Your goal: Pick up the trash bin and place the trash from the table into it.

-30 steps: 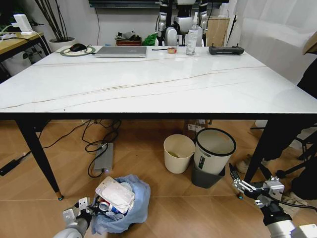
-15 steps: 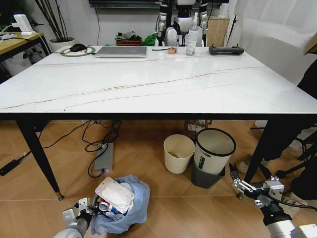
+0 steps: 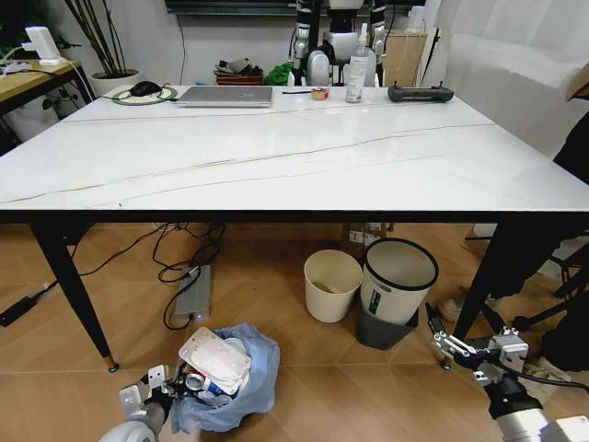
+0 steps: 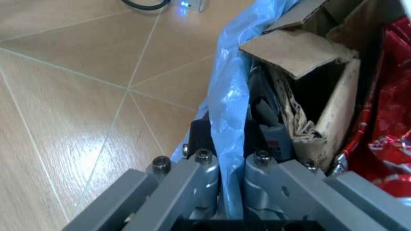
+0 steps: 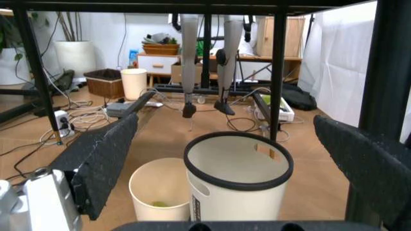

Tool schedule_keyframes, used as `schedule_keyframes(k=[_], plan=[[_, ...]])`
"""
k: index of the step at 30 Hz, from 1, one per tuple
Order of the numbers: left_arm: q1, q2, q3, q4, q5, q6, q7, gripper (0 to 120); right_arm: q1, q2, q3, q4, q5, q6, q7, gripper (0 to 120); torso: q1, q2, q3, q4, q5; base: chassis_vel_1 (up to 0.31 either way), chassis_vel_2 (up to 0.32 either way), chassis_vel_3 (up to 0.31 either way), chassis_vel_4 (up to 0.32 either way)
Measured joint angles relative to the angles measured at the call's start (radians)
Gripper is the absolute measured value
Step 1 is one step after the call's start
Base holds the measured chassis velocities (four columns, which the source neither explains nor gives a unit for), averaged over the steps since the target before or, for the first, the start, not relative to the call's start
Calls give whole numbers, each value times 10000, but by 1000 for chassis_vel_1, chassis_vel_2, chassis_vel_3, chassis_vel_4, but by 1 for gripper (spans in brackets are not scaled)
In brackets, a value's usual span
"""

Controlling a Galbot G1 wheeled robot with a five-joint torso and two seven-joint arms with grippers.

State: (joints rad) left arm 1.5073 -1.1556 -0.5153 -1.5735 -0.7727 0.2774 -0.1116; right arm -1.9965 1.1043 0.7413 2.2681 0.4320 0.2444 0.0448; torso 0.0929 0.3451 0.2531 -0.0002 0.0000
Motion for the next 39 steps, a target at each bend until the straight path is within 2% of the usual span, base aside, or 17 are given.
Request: schedule_keyframes(k=[20, 26, 28, 31, 39], plan=[[-70, -2, 54, 206, 165, -69, 142, 3, 0, 0, 0, 0, 0, 0, 0, 100, 2, 6, 4, 0, -1, 0, 0, 0, 0], [-75, 13, 30, 278, 239, -131, 221, 29, -1, 0, 0, 0, 0, 0, 0, 100, 2, 8, 4, 0, 1, 0, 0, 0, 0], [-75, 13, 30, 283, 244, -133, 223, 31, 0, 0, 0, 0, 0, 0, 0, 100, 2, 8, 5, 0, 1, 0, 0, 0, 0], [-65, 12, 22, 285, 253, -142, 227, 47, -1, 0, 0, 0, 0, 0, 0, 100, 3, 8, 5, 0, 0, 0, 0, 0, 0], [377, 170, -133, -59, 199, -160, 218, 53, 0, 0, 0, 0, 0, 0, 0, 100, 3, 8, 5, 0, -2, 0, 0, 0, 0]])
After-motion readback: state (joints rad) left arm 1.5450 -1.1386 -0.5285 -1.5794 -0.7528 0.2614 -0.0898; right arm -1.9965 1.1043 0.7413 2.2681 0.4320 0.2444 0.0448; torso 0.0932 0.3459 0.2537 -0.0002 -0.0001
